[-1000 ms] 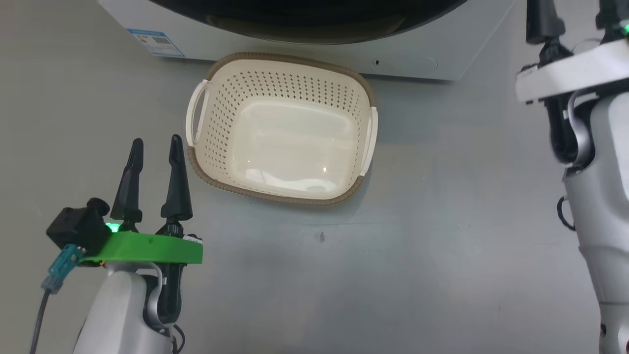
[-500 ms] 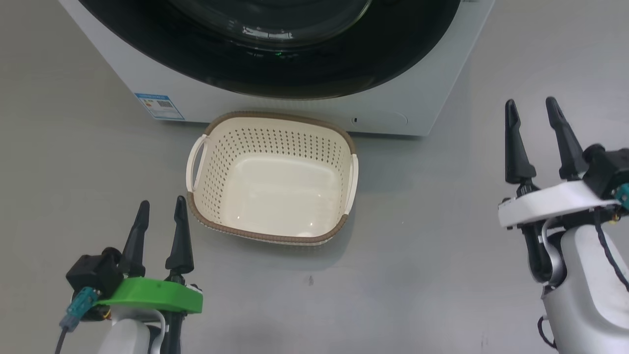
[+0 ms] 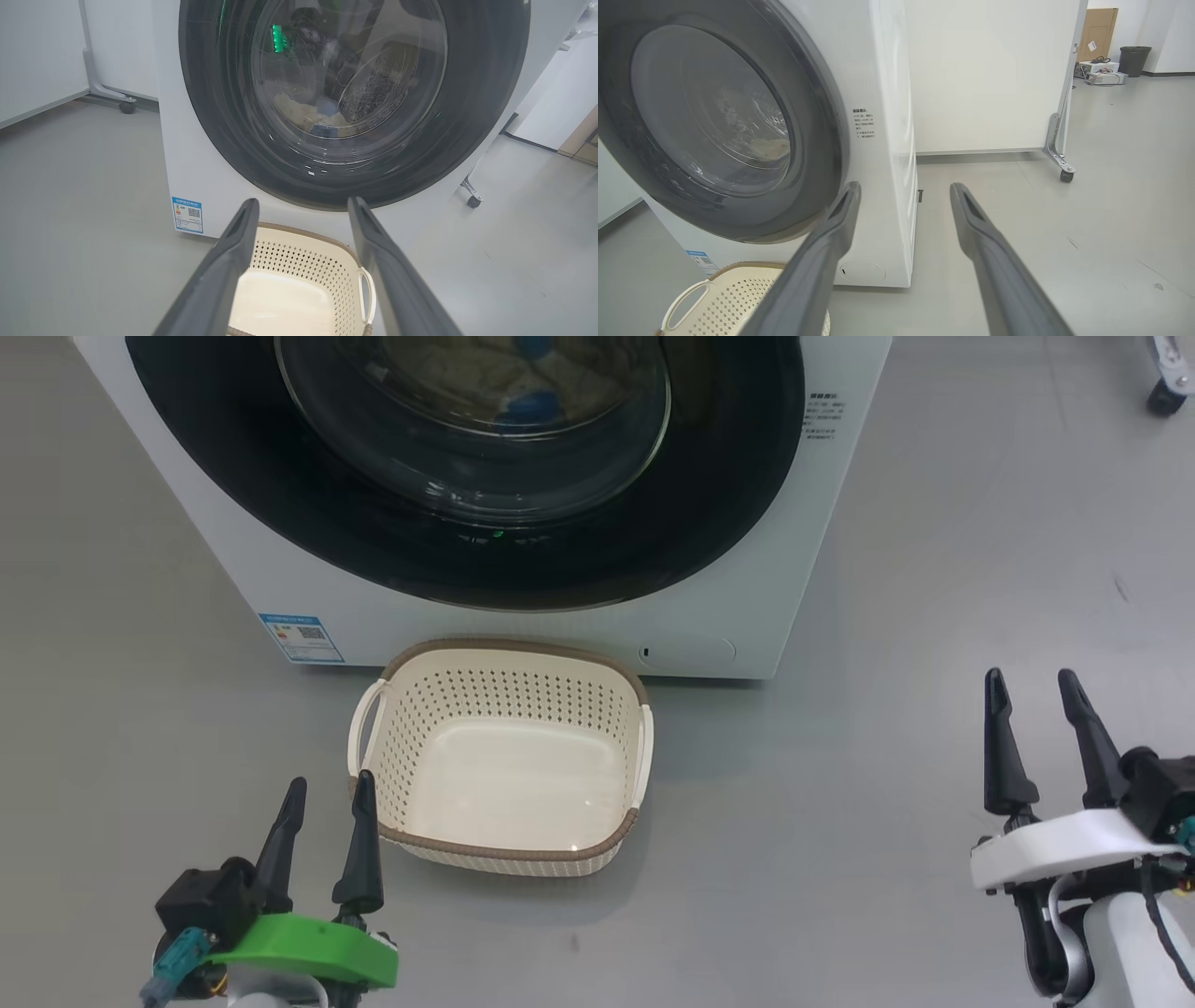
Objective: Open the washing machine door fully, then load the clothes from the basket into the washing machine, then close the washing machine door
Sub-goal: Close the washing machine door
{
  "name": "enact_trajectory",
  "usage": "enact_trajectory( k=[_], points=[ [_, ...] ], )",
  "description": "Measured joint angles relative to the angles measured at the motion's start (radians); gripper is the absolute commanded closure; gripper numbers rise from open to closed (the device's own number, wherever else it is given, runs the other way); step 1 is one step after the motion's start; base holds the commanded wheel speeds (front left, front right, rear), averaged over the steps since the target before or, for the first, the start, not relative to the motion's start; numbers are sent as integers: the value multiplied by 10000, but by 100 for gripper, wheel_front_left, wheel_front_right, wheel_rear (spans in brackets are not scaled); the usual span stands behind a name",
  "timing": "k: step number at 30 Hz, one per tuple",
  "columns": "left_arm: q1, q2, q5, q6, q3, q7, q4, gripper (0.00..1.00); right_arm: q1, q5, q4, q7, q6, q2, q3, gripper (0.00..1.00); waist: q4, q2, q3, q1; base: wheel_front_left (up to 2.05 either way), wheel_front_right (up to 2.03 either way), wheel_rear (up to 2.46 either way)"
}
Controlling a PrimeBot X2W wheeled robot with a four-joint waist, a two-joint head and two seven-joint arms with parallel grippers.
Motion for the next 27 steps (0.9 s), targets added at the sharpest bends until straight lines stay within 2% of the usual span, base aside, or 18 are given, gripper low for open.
enact_trajectory(
  k=[6,16,27],
  points=[
    [415,12,2,0,207,0,4,0,636,-82,-105,0,0,270,-221,0,-94,0,-400,0,0,0,0],
    [569,15,12,0,174,0,-6,0,1381,-278,-332,0,0,362,-658,0,-256,0,-706,0,0,0,0],
    [753,23,10,0,257,0,-6,0,1552,-366,-464,0,0,431,-662,0,-316,0,-842,0,0,0,0]
  ],
)
